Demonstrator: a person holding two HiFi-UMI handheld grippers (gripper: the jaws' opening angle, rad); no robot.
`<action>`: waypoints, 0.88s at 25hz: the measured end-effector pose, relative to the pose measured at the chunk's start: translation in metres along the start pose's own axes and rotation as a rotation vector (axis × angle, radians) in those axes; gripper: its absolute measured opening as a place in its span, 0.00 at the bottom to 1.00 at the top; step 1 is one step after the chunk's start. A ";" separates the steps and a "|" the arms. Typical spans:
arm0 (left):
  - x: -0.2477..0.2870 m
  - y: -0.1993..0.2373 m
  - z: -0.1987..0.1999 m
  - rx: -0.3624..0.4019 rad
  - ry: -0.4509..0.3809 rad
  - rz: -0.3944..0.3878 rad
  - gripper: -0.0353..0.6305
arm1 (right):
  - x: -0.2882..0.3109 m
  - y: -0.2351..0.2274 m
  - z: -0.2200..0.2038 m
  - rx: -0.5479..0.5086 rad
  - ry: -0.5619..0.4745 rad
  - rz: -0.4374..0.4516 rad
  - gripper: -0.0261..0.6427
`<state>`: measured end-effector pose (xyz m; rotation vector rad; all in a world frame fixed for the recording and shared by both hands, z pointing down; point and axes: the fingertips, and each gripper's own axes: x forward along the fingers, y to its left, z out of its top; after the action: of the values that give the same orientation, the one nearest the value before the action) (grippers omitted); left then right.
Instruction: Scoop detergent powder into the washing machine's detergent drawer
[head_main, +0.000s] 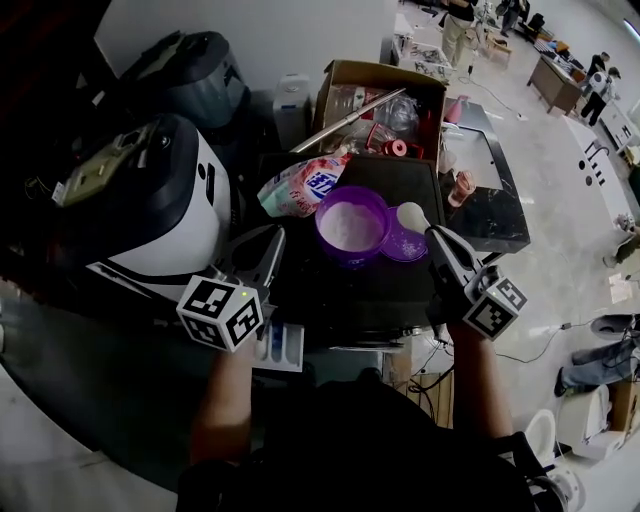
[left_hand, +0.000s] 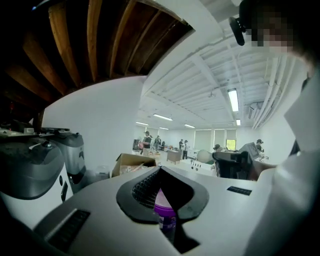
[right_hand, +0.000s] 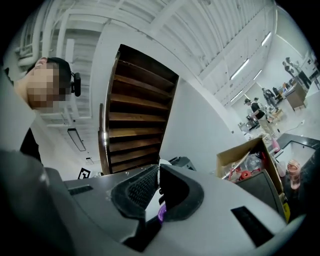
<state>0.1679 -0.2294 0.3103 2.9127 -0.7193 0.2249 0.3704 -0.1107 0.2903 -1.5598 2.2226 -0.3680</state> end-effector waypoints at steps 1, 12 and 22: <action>0.001 0.000 0.005 0.006 -0.011 0.011 0.06 | 0.000 0.000 0.002 -0.013 -0.003 0.012 0.07; 0.000 -0.011 -0.004 0.023 -0.005 0.038 0.06 | 0.003 0.007 0.001 -0.067 -0.007 0.036 0.07; -0.008 -0.005 -0.014 0.012 0.011 0.032 0.06 | 0.004 0.015 -0.005 -0.058 -0.001 0.040 0.07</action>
<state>0.1620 -0.2187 0.3223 2.9102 -0.7656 0.2497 0.3541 -0.1089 0.2876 -1.5415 2.2791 -0.2937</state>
